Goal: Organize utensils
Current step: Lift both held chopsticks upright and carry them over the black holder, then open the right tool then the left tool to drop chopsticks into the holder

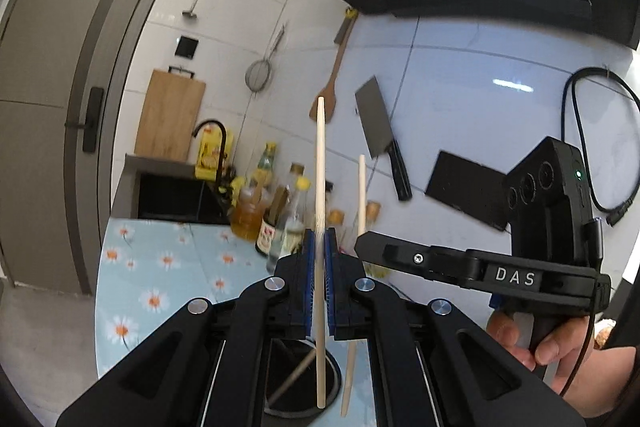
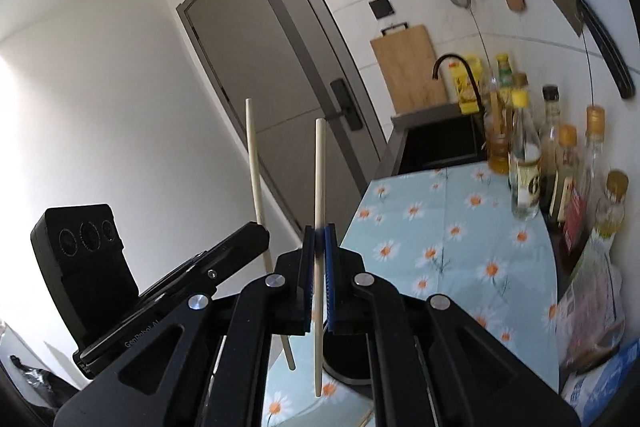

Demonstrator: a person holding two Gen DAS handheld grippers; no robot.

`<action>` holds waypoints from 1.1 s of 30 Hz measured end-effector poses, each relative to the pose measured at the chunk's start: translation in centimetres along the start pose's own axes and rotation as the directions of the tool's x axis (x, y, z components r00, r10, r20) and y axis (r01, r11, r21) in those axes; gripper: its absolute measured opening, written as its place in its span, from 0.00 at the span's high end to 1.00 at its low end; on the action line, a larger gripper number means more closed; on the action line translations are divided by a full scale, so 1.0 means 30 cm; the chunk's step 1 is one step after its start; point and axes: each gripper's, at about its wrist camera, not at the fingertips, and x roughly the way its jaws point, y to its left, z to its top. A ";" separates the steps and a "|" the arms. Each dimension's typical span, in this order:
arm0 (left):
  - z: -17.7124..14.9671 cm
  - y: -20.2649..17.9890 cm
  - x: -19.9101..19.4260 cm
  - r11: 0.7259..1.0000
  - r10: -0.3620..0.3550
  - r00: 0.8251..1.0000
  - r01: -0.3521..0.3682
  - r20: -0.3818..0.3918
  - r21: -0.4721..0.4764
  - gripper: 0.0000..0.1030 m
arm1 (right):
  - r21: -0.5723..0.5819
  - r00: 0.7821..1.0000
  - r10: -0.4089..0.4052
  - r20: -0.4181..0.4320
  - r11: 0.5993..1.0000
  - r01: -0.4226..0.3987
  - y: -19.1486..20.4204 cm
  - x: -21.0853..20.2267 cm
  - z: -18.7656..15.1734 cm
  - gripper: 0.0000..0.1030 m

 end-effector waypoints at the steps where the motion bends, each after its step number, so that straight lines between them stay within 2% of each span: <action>1: 0.001 0.007 0.004 1.000 -0.001 1.000 0.001 0.015 -0.002 0.96 | -0.008 1.000 -0.008 0.019 1.000 0.008 -0.006 0.006 0.003 0.94; 4: -0.008 0.031 0.017 1.000 0.004 0.998 -0.003 0.070 -0.007 0.96 | -0.029 0.997 -0.033 0.065 0.999 0.035 -0.023 0.026 0.007 0.94; 7: -0.024 0.040 0.040 1.000 0.003 0.997 -0.002 0.079 -0.005 0.96 | -0.030 0.994 -0.050 0.093 0.998 0.053 -0.044 0.047 -0.010 0.94; 9: -0.044 0.041 0.064 1.000 0.002 0.998 -0.002 0.057 0.004 0.96 | -0.030 0.992 -0.062 0.106 0.997 0.065 -0.059 0.059 -0.022 0.94; 16: -0.101 0.069 0.103 1.000 0.014 1.000 -0.014 0.021 -0.017 0.96 | -0.020 0.993 -0.079 0.083 0.996 0.081 -0.106 0.104 -0.057 0.94; 19: -0.123 0.083 0.112 0.999 0.022 1.000 -0.022 -0.004 -0.033 0.95 | 0.001 0.995 -0.075 0.058 0.997 0.075 -0.116 0.114 -0.072 0.91; 22: -0.137 0.088 0.107 0.999 0.027 1.000 -0.028 -0.016 -0.044 0.95 | 0.027 0.997 -0.067 0.038 0.997 0.066 -0.131 0.119 -0.089 0.77; 33: -0.130 0.085 0.061 0.997 0.034 0.999 -0.037 -0.042 -0.072 0.95 | 0.066 0.998 -0.056 0.020 0.996 0.054 -0.133 0.085 -0.116 0.77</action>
